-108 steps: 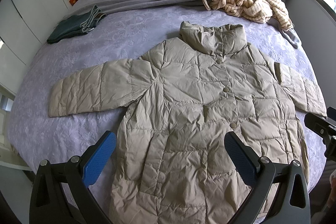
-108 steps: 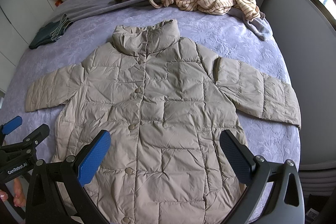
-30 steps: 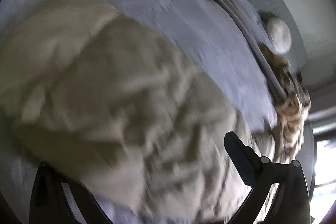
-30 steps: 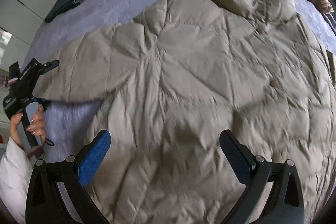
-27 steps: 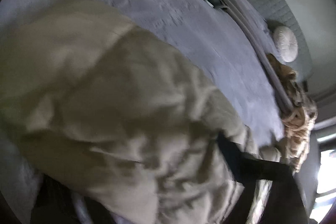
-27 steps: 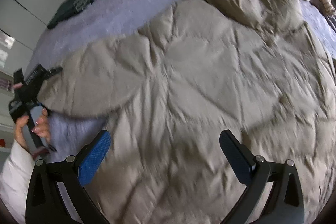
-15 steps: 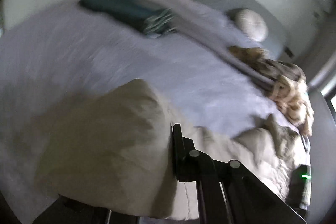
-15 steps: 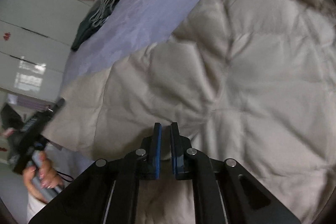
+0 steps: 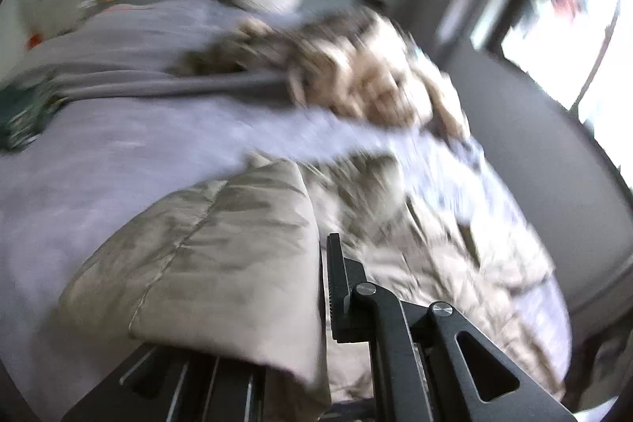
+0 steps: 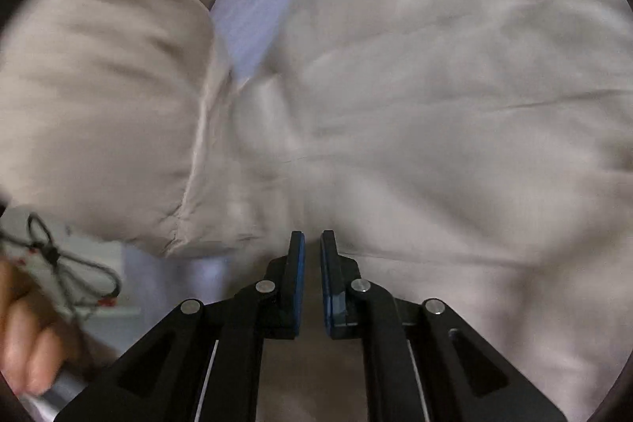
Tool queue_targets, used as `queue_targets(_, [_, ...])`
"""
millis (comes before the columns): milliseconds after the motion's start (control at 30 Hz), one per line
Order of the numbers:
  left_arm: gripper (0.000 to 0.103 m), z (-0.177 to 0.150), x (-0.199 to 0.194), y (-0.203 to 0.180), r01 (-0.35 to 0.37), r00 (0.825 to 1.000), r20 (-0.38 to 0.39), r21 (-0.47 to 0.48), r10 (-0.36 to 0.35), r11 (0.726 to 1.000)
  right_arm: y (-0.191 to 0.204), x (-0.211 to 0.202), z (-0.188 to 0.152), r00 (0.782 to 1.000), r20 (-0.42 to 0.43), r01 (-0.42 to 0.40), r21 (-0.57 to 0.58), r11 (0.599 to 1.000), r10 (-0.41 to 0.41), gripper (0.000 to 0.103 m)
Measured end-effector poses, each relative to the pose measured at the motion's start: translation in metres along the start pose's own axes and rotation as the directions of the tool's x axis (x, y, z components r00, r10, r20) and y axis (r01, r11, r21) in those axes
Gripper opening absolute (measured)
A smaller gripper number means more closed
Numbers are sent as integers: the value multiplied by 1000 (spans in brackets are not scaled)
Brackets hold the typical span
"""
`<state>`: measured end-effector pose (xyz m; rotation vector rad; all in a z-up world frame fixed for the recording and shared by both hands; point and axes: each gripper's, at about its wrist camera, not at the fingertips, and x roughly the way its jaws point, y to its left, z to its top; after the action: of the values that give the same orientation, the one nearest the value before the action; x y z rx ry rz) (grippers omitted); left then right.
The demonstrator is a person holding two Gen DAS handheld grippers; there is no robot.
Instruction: Fold large clothes
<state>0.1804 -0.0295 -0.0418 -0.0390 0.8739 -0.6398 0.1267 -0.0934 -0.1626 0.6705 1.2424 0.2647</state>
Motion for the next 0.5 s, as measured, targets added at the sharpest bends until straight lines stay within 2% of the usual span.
queue_targets(100, [10,-22,56,-47,-59,994,-86,121,70,991,-46,-57,-2,986,102,131,51,990,-136,9])
queue_targets(200, [10,-53,96,-73,-134,974,-152,215,168,967,-83,-100,-4,961,158,214,90,973,-226,9])
queue_targets(267, [10,-69,115,-75,-167,960,-176,257,216,952,-98,-113,-4,954,167,232,107,967,-247,9])
queue_targets(333, [11,-81,117,-77,-199,952,-169,295,256,935,-112,-122,-4,953,165,236,128,963,-256,9])
queue_targets(367, [11,-83,115,-79,-203,952,-160,311,261,929,-117,-124,-4,953,161,237,137,962,-258,9])
queue_targets(400, [15,-84,115,-77,-201,952,-160,315,261,927,-122,-128,-5,955,157,229,145,962,-251,9])
queue_targets(433, [38,-83,113,-78,-198,952,-164,317,259,928,-128,-131,-2,957,154,222,152,963,-245,9])
queue_targets(467, [54,-82,108,-78,-190,955,-161,310,249,931,-134,-137,-2,959,154,215,157,964,-239,9])
queue_targets(500, [95,-81,106,-77,-191,958,-151,302,245,934,-137,-139,0,959,156,213,156,964,-237,9])
